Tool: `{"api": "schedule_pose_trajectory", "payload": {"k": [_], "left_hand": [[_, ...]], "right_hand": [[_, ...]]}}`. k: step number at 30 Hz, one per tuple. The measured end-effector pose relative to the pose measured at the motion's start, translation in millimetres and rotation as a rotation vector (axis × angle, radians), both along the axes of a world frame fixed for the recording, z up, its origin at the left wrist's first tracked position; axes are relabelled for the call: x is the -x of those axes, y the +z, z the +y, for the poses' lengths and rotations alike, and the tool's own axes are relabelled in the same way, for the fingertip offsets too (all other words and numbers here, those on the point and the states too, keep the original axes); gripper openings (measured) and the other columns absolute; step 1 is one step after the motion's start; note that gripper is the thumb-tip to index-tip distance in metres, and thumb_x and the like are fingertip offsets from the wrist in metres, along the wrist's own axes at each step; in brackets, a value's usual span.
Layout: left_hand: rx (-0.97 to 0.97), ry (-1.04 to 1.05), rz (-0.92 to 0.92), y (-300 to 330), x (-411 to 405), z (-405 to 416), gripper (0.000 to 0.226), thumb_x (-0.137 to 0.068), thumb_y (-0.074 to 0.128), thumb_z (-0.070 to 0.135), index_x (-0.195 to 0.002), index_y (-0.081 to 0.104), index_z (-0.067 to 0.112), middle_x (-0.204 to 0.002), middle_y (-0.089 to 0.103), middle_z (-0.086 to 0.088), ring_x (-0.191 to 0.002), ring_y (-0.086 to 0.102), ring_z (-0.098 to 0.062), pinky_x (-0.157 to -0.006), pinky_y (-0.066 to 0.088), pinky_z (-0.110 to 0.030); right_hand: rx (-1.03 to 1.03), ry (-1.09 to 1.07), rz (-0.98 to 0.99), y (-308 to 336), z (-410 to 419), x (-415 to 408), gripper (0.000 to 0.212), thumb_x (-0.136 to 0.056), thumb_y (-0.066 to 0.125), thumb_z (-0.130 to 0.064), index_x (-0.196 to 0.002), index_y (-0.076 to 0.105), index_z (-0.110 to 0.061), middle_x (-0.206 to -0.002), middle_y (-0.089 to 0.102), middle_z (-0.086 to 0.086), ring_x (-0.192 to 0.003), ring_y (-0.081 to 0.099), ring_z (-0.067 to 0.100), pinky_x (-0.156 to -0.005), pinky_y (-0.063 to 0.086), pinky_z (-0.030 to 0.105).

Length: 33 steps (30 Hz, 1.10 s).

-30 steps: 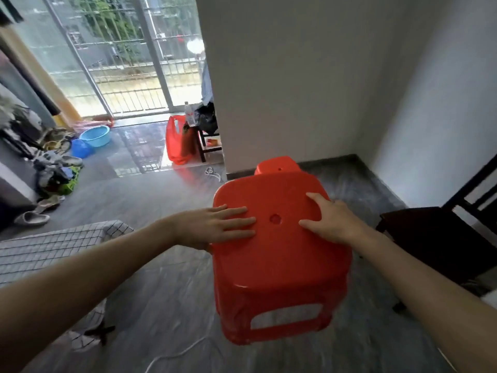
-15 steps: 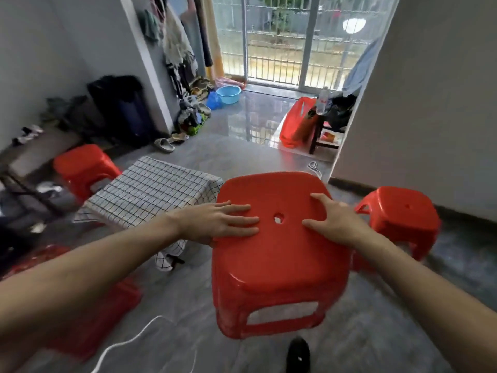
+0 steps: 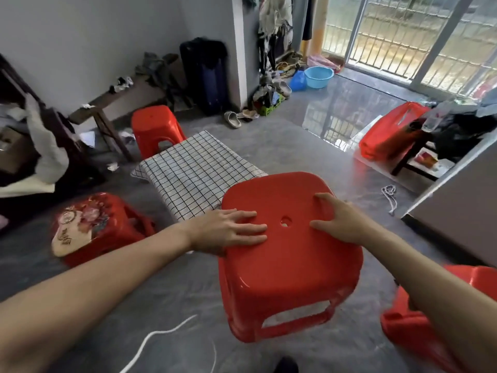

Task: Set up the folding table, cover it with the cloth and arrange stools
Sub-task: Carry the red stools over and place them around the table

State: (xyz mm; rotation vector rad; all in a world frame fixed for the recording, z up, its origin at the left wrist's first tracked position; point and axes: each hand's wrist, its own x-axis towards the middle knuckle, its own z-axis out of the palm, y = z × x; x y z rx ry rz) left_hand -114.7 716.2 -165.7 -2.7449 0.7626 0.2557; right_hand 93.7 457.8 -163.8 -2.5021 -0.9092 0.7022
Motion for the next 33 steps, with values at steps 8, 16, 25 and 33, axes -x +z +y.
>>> {"api": "schedule_pose_trajectory", "payload": {"k": [8, 16, 25, 33], "left_hand": [[0.009, 0.1, -0.033, -55.2, -15.4, 9.3, 0.066, -0.085, 0.044, 0.04, -0.148, 0.036, 0.023, -0.149, 0.042, -0.002, -0.134, 0.042, -0.035, -0.105, 0.029, -0.068], [0.195, 0.155, -0.004, -151.4, -28.3, 32.6, 0.063, -0.091, 0.054, 0.041, -0.148, 0.036, 0.018, -0.156, 0.032, -0.005, -0.143, 0.026, -0.038, -0.102, 0.031, -0.07], [0.246, 0.202, 0.144, -283.9, -29.1, 56.0, 0.081, -0.077, 0.069, 0.047, -0.148, 0.033, 0.032, -0.156, 0.031, -0.002, -0.145, 0.023, -0.037, -0.102, 0.035, -0.067], [0.253, 0.248, 0.192, -373.2, -15.0, 58.9, 0.076, -0.078, 0.072, 0.037, -0.146, 0.036, 0.033, -0.154, 0.034, 0.002, -0.144, 0.023, -0.038, -0.101, 0.035, -0.067]], "right_hand": [[0.089, 0.162, 0.032, -46.3, 58.1, -59.6, 0.08, -0.075, 0.072, -0.053, -0.143, 0.03, -0.051, -0.125, 0.045, 0.018, -0.115, 0.051, 0.032, -0.101, 0.043, 0.039], [0.171, 0.264, 0.022, -122.2, 107.6, -78.4, 0.079, -0.078, 0.071, -0.051, -0.144, 0.028, -0.052, -0.127, 0.042, 0.012, -0.1, 0.054, 0.026, -0.095, 0.043, 0.035], [0.219, 0.273, 0.109, -255.9, 137.3, -83.1, 0.082, -0.078, 0.072, -0.05, -0.145, 0.025, -0.052, -0.133, 0.041, 0.014, -0.112, 0.055, 0.032, -0.098, 0.044, 0.036], [0.223, 0.298, 0.188, -353.7, 156.4, -72.6, 0.083, -0.08, 0.074, -0.042, -0.147, 0.026, -0.047, -0.142, 0.034, 0.018, -0.123, 0.049, 0.036, -0.103, 0.038, 0.035]]}}
